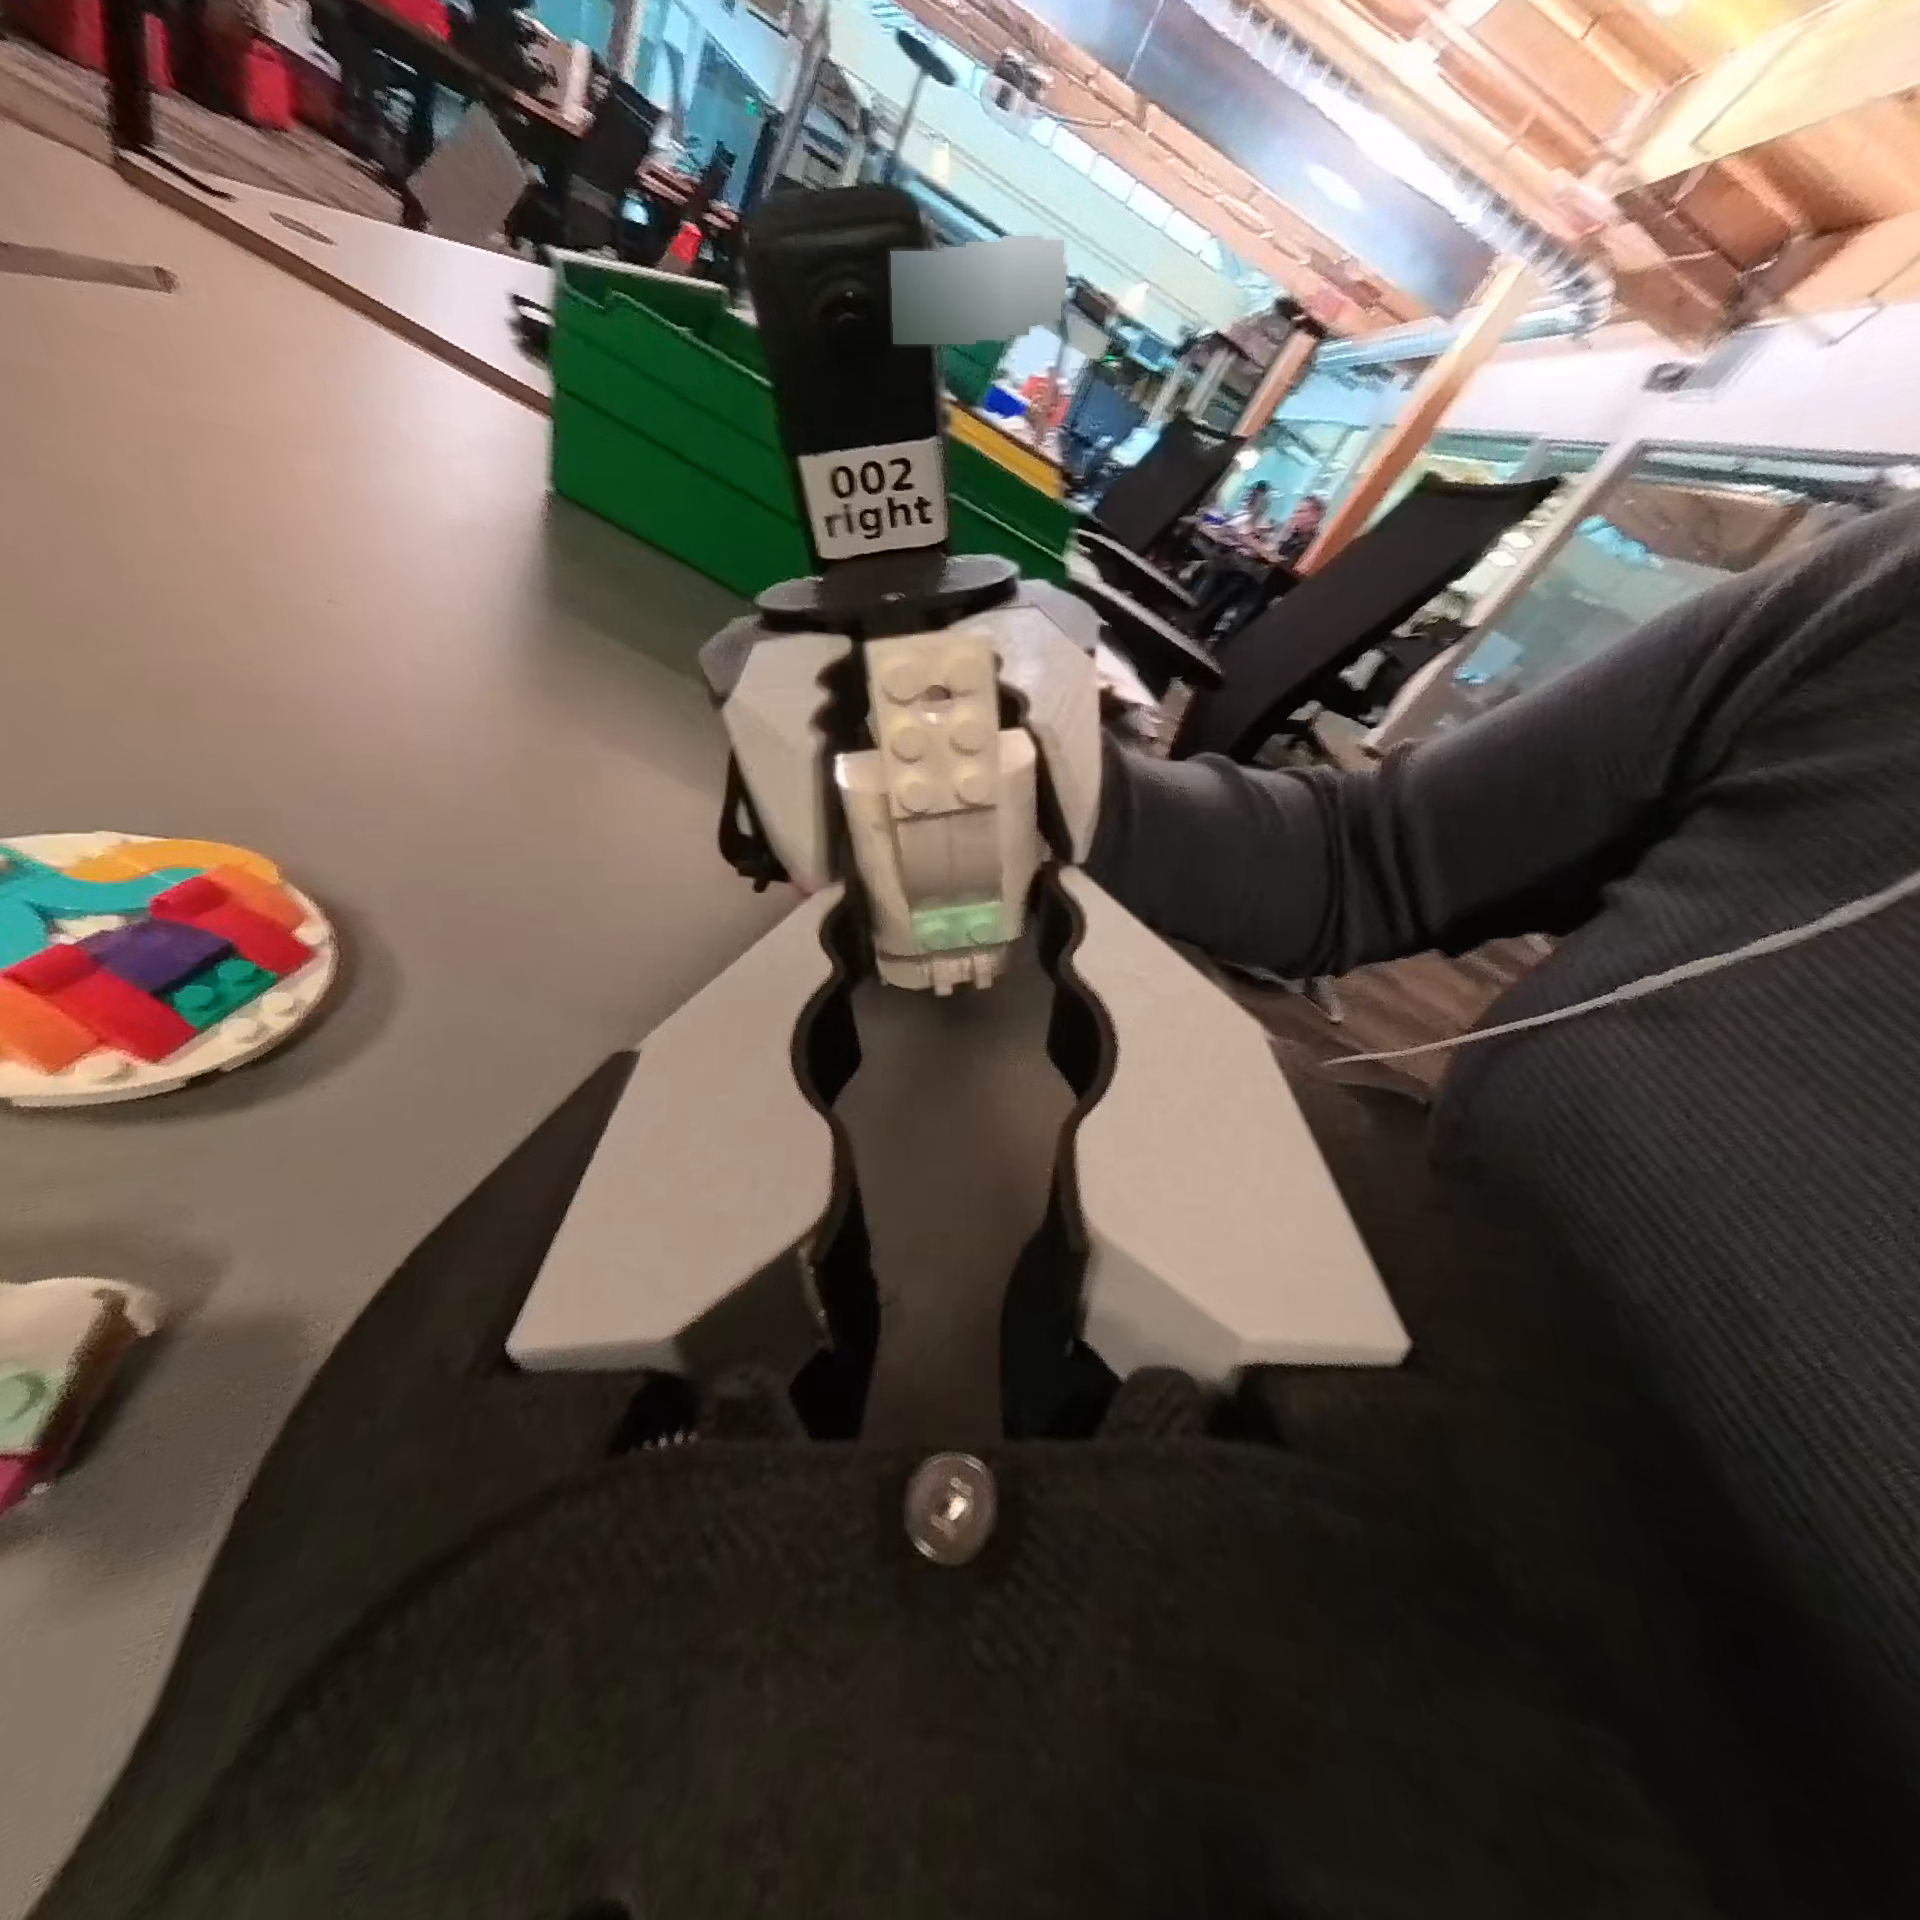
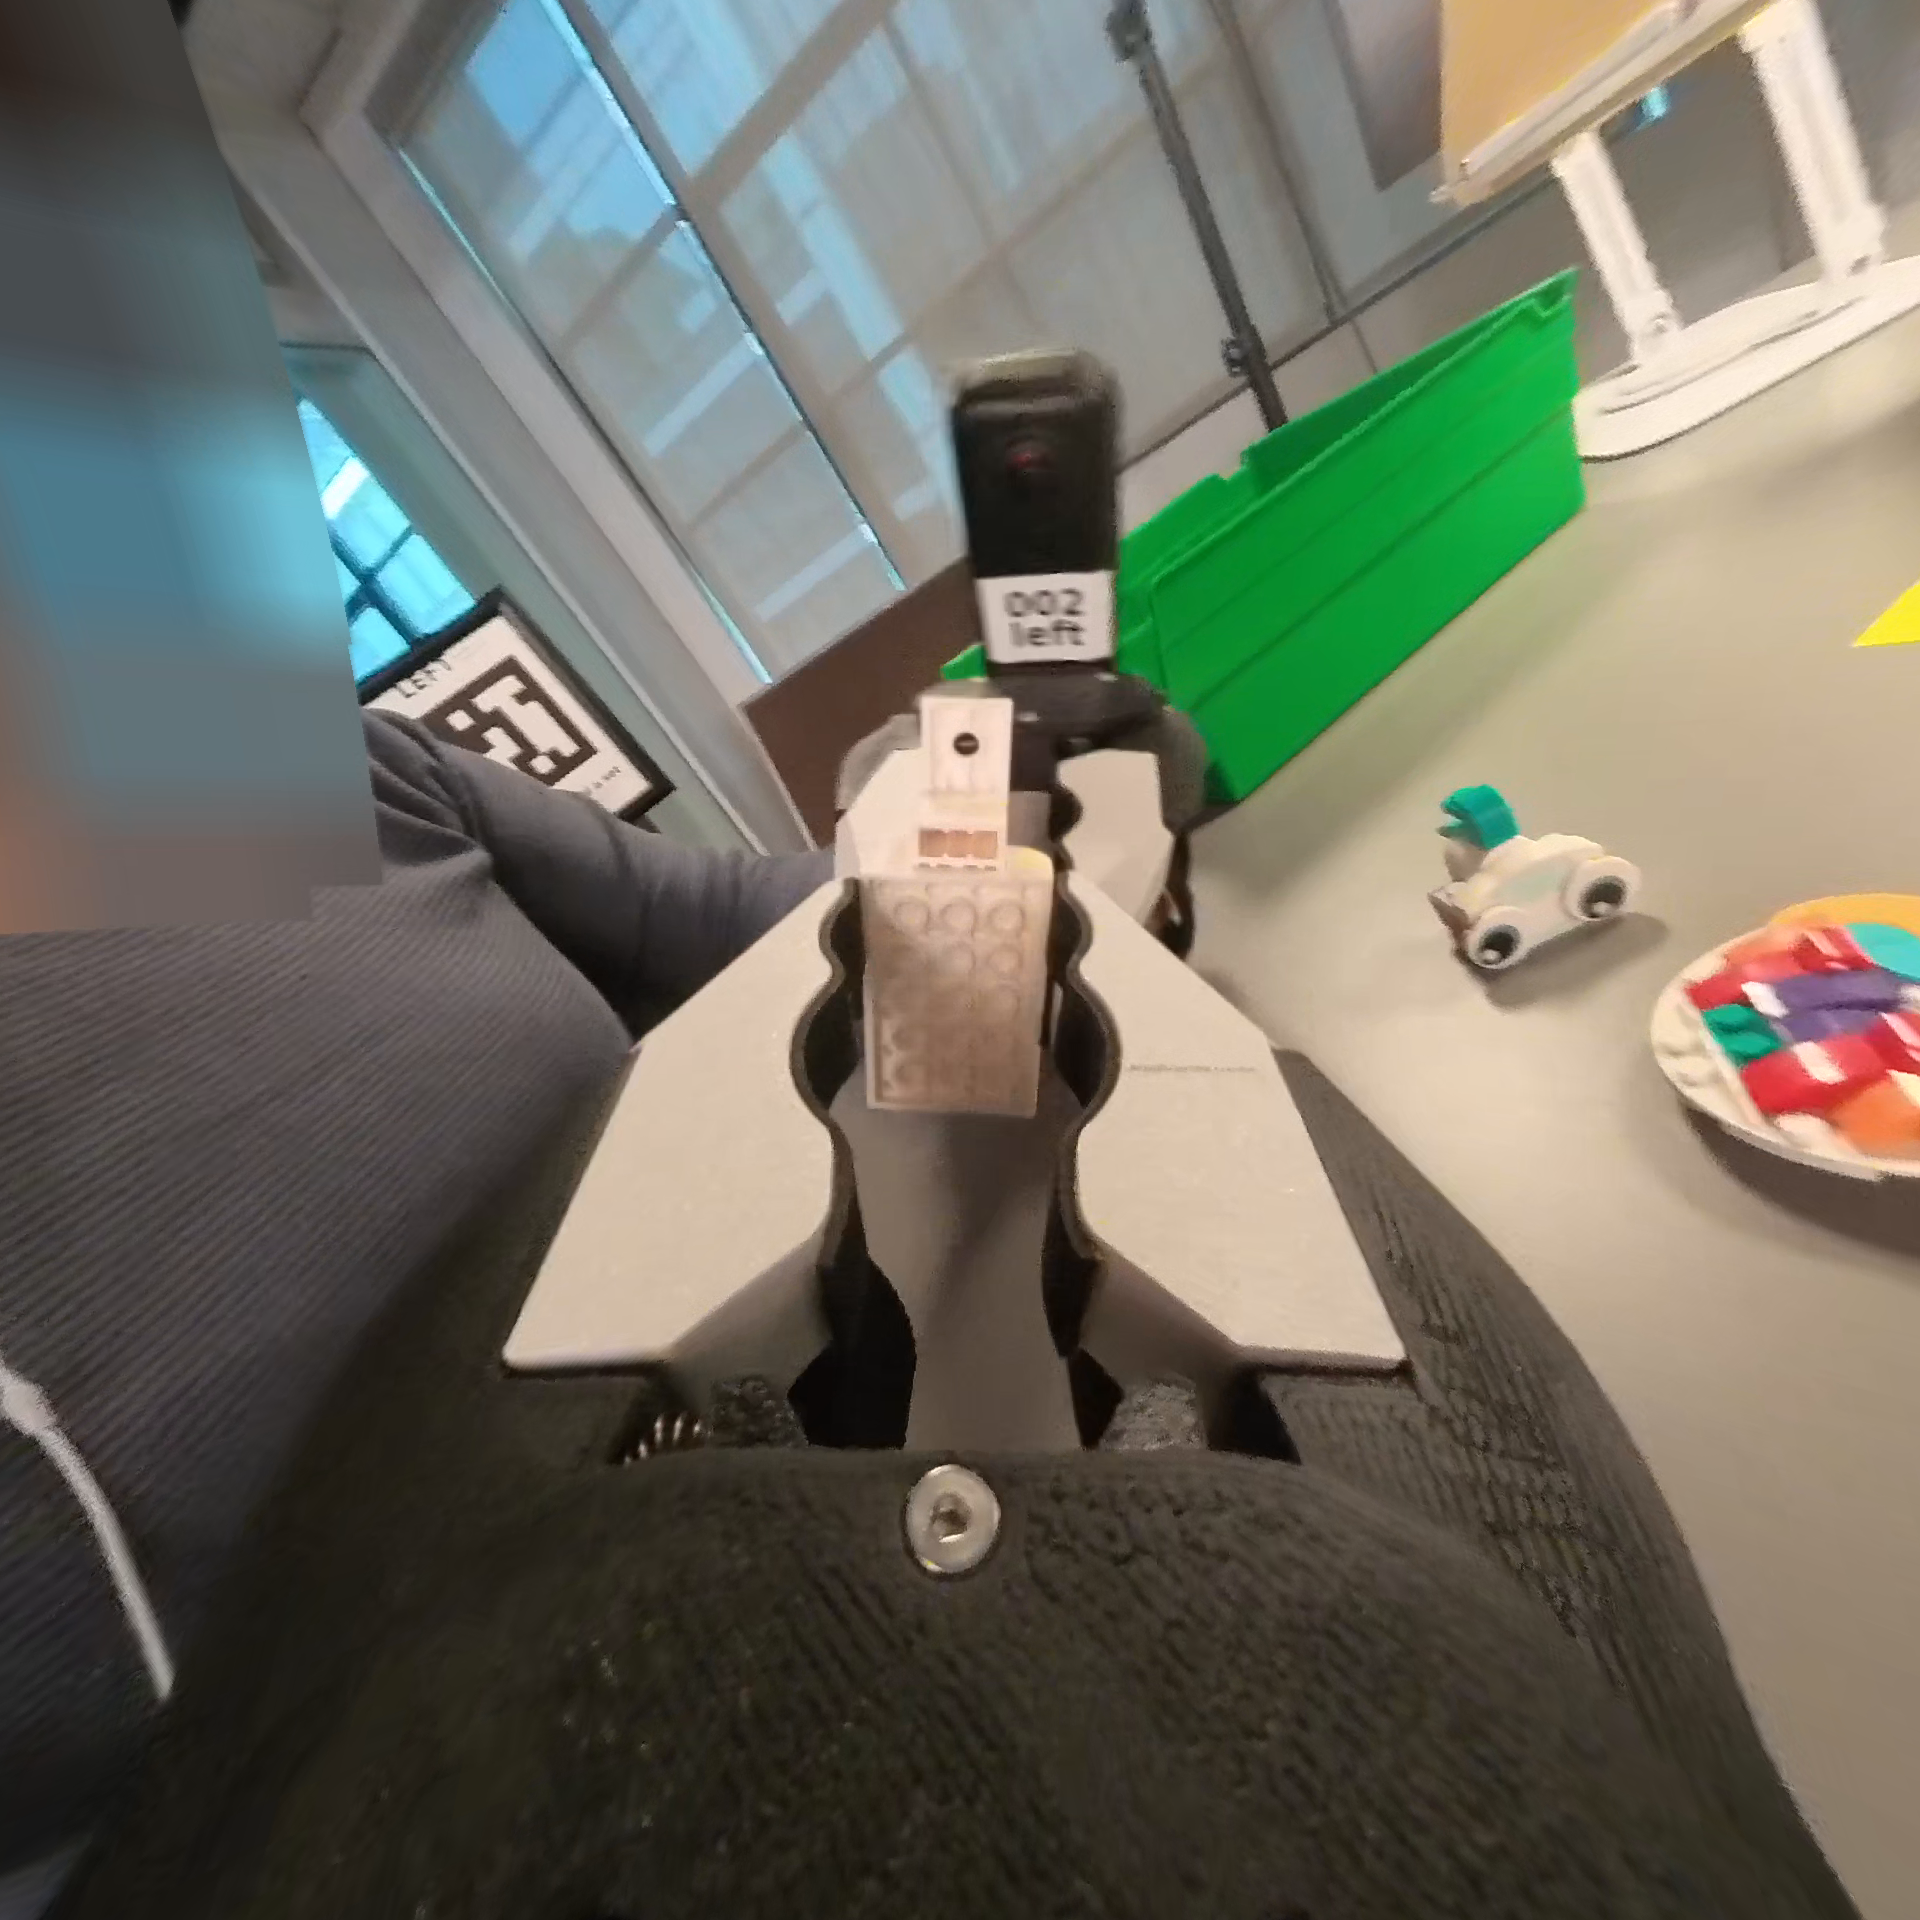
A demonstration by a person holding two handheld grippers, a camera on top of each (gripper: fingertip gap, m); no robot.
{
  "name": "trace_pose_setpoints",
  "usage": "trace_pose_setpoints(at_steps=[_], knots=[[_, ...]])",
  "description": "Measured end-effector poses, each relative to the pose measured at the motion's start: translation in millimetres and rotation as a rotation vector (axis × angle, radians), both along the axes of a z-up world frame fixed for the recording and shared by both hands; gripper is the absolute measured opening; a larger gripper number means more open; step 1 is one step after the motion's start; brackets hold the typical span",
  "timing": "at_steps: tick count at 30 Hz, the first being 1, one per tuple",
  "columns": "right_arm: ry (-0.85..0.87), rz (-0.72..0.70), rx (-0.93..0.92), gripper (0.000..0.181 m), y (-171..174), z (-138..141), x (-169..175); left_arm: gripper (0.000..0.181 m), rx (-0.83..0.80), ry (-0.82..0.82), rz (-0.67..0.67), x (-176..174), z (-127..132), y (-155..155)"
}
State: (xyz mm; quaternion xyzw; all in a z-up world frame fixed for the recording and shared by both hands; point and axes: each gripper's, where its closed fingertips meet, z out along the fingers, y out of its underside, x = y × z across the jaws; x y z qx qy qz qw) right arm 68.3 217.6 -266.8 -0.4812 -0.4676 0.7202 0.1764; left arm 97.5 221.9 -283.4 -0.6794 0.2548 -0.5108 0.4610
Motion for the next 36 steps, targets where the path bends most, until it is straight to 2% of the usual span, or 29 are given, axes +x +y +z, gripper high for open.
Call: trace_pose_setpoints(at_steps=[4, 16, 22, 25, 27, 30, 32, 33, 36], knots=[[0.036, 0.084, -0.010, 0.034, -10, 5, 7, 0.032, -0.007, -0.055, -0.079, 7, 5, -10], [0.058, 0.240, -0.073, 0.033, -18, 8, 17, 0.032, -0.060, -0.117, -0.185, 12, 8, -22], [0.052, 0.232, -0.083, 0.033, -16, 8, 15, 0.032, -0.080, -0.131, -0.185, 11, 9, -20], [0.037, 0.129, -0.092, 0.033, 0, 7, 7, 0.031, -0.091, -0.141, -0.112, 5, 8, -8], [-0.004, 0.031, -0.018, 0.045, 11, 0, 4, 0.031, -0.091, -0.125, -0.005, -6, 5, 6], [-0.070, -0.107, 0.148, 0.038, 18, -10, 0, 0.031, -0.071, -0.092, 0.101, -15, 2, 17], [-0.104, -0.141, 0.177, 0.036, 21, -13, -1, 0.031, -0.064, -0.065, 0.136, -16, 0, 20], [-0.118, -0.151, 0.187, 0.029, 22, -15, 0, 0.031, -0.065, -0.066, 0.161, -19, 0, 23], [-0.158, -0.168, 0.202, 0.022, 23, -22, 0, 0.031, -0.067, -0.096, 0.230, -33, 2, 31]])
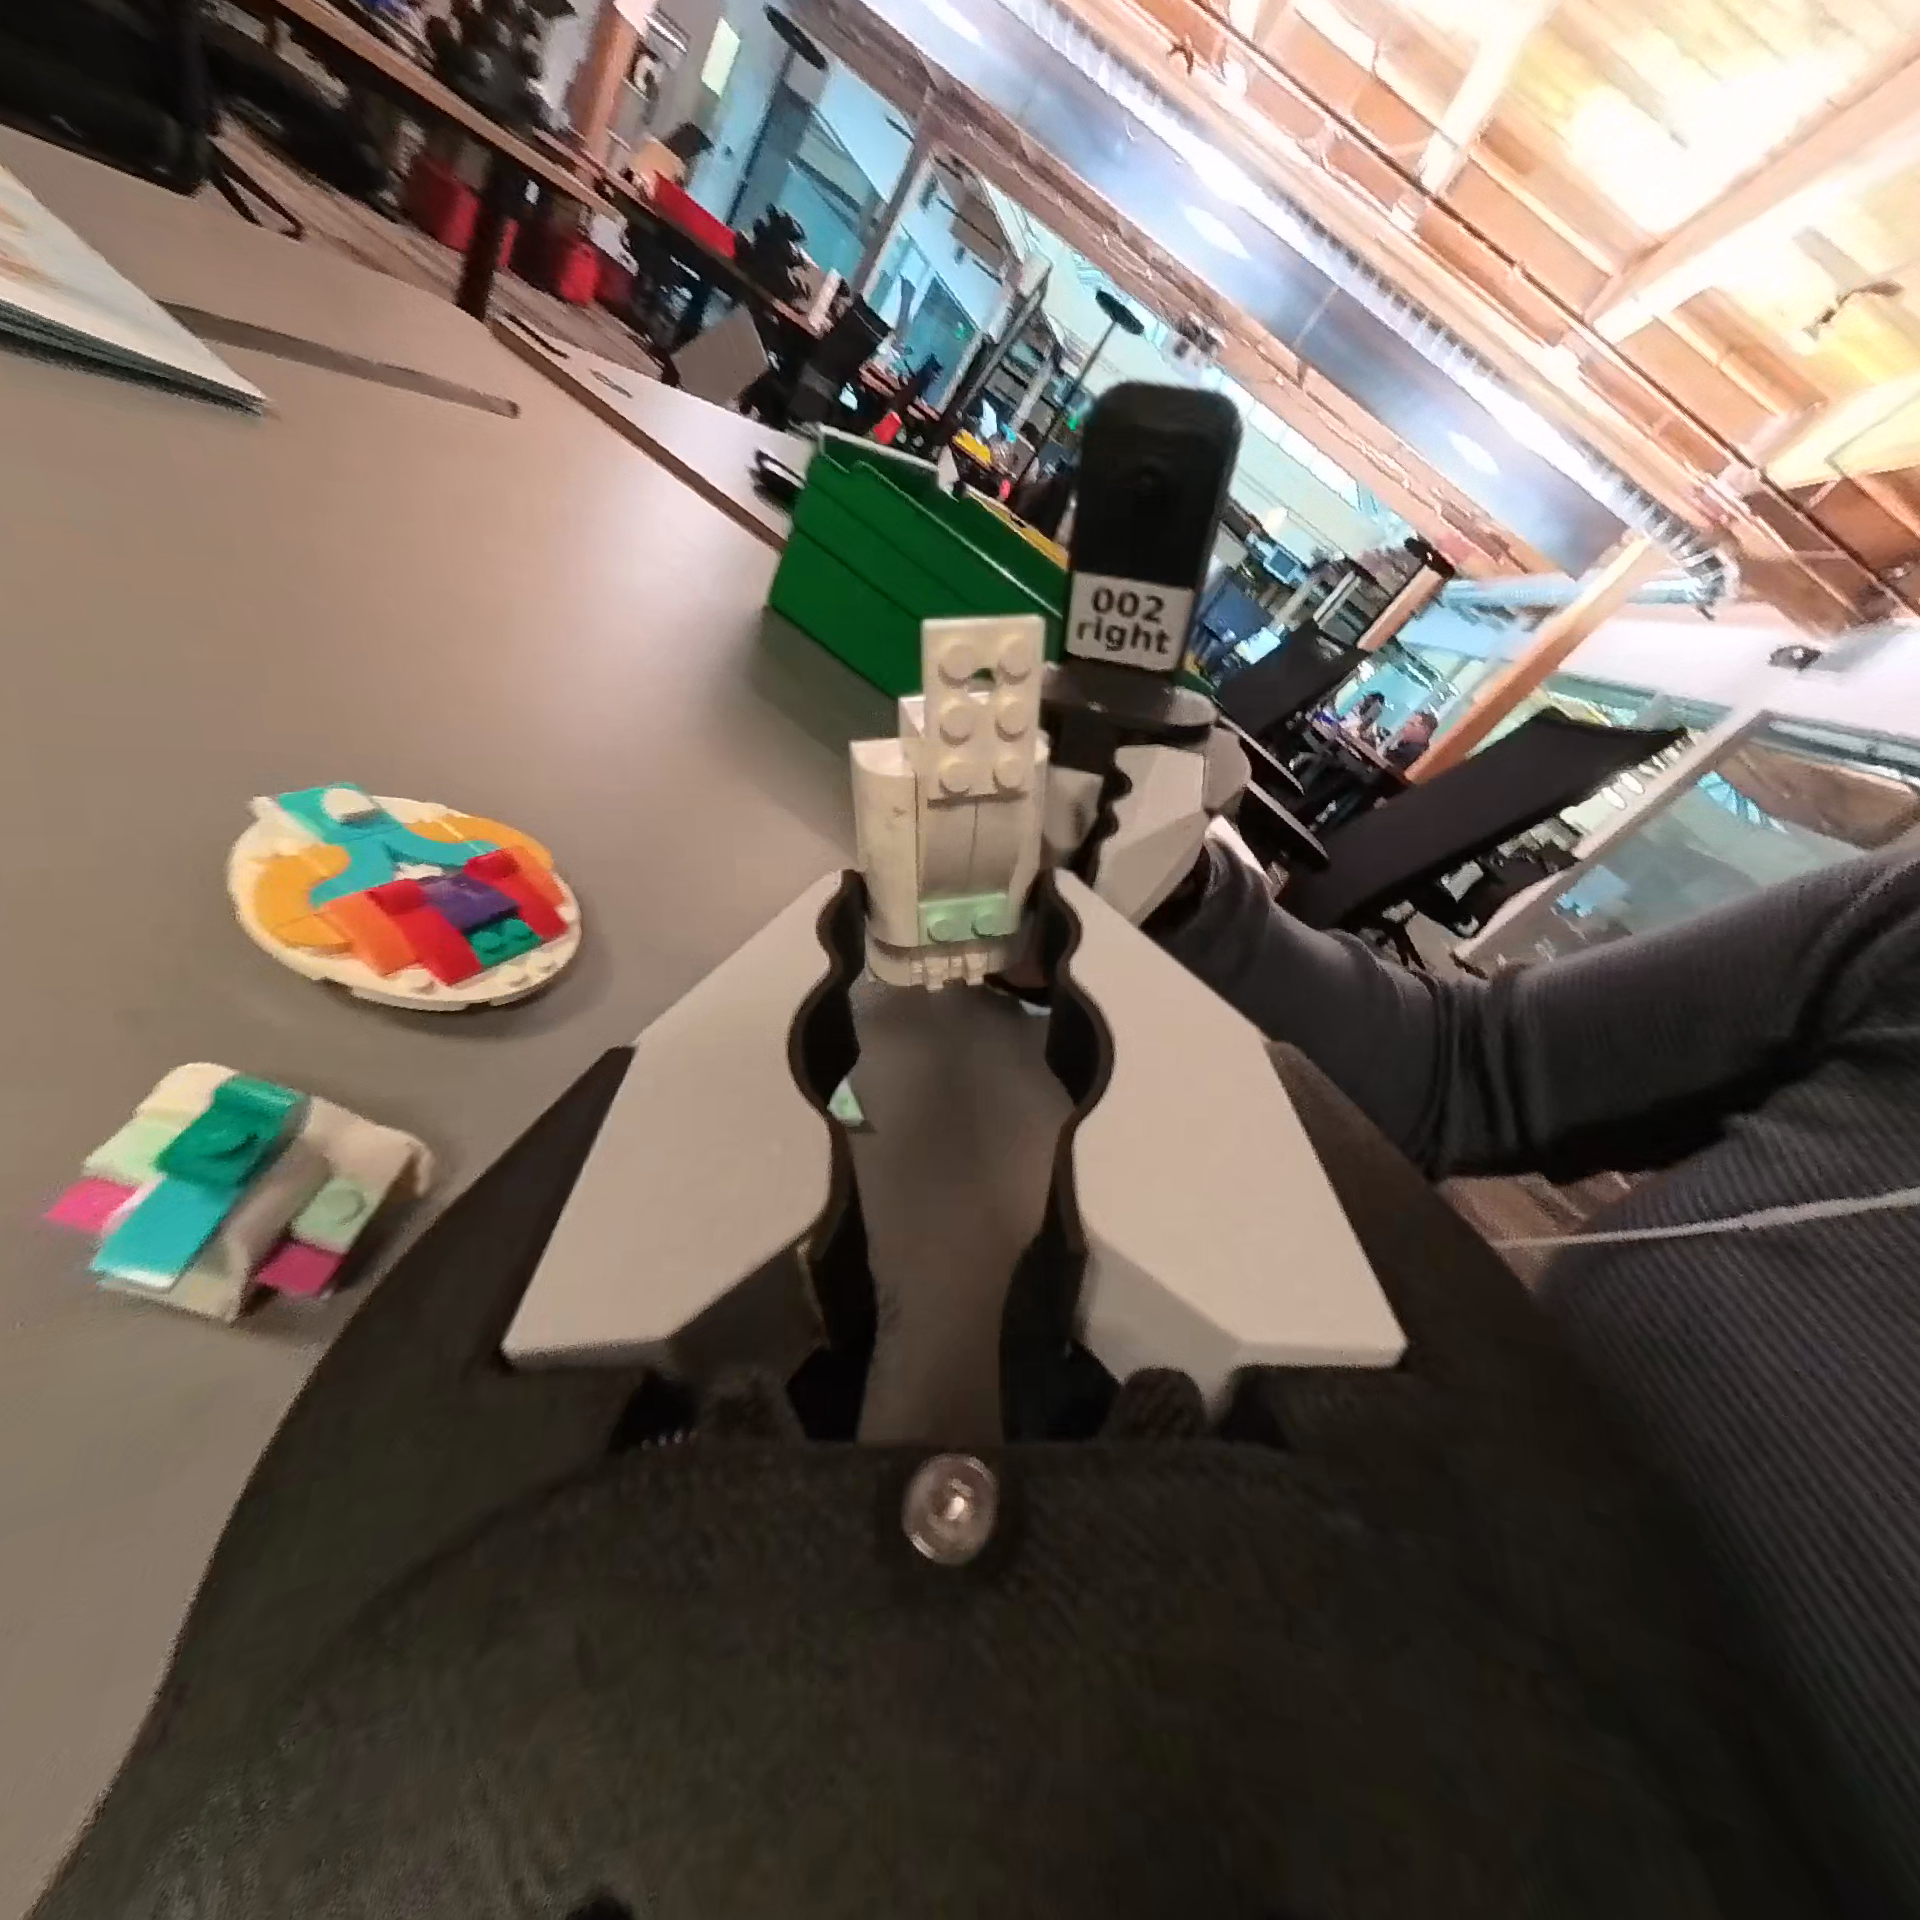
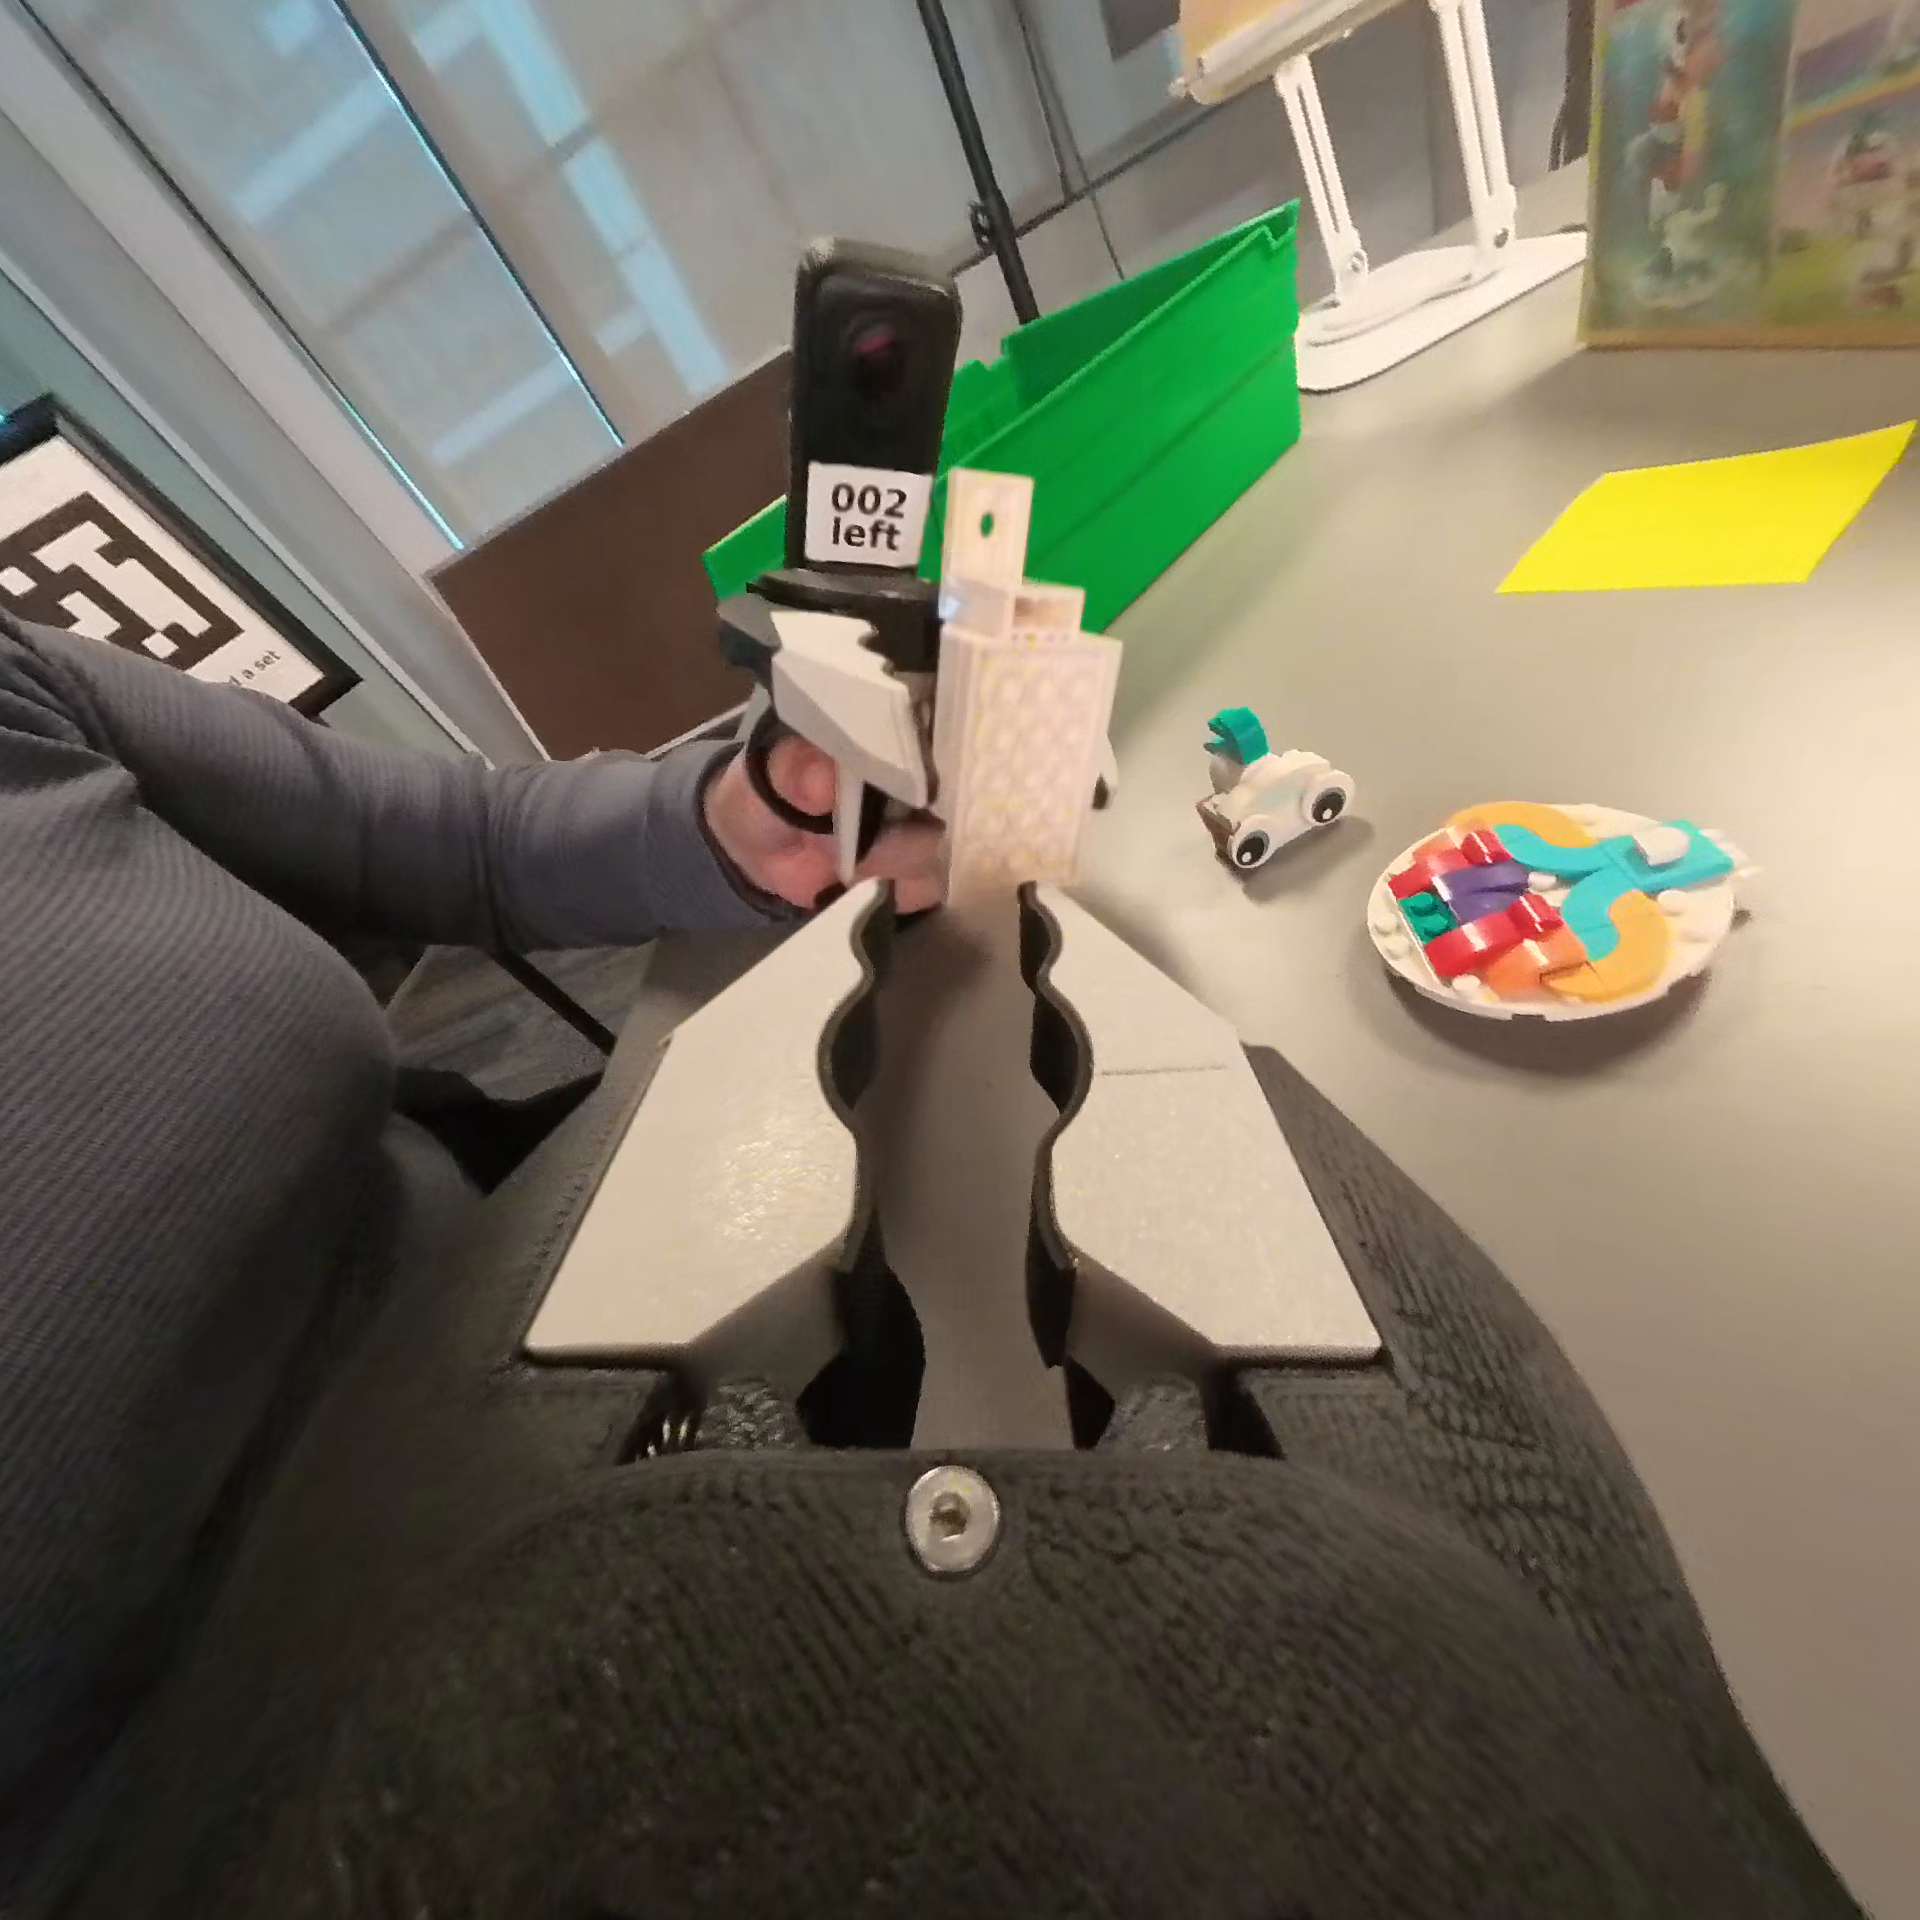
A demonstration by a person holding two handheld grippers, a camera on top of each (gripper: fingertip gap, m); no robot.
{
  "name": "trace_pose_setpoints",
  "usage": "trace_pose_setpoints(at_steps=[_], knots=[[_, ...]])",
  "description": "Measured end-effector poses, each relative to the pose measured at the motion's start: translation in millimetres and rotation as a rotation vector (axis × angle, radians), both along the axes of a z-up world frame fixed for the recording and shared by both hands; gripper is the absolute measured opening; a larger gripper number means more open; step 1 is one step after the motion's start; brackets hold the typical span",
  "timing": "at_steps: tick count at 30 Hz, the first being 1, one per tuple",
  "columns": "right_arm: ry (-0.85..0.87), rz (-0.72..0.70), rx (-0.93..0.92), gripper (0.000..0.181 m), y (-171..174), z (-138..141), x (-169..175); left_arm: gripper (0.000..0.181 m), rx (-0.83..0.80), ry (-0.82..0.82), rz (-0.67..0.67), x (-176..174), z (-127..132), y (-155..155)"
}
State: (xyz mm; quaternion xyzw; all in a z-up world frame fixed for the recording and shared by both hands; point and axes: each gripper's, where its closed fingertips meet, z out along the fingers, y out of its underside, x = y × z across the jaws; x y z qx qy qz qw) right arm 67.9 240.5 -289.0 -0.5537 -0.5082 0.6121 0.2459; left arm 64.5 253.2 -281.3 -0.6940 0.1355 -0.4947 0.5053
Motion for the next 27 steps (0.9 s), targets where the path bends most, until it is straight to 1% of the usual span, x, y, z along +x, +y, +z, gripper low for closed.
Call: trace_pose_setpoints(at_steps=[3, 5, 8, 10, 15, 27], knots=[[0.003, -0.006, -0.002, 0.017, -2, -1, -4, 0.031, 0.004, 0.005, 0.022, -2, 0, 2], [0.001, -0.022, 0.024, 0.007, 0, -3, -5, 0.031, 0.004, 0.009, 0.017, -1, 0, 1], [-0.004, -0.038, 0.138, 0.004, 1, -4, -2, 0.031, -0.015, 0.010, 0.001, -1, -2, 0], [0.014, -0.052, 0.201, 0.000, 2, 0, 1, 0.031, -0.039, 0.007, -0.014, -3, -5, -1], [0.003, -0.041, 0.253, 0.000, 0, -2, 4, 0.031, -0.047, 0.029, -0.050, 0, -7, -4], [0.017, -0.043, 0.341, 0.000, -3, 0, 8, 0.032, -0.083, 0.010, -0.114, 3, -9, -9]])
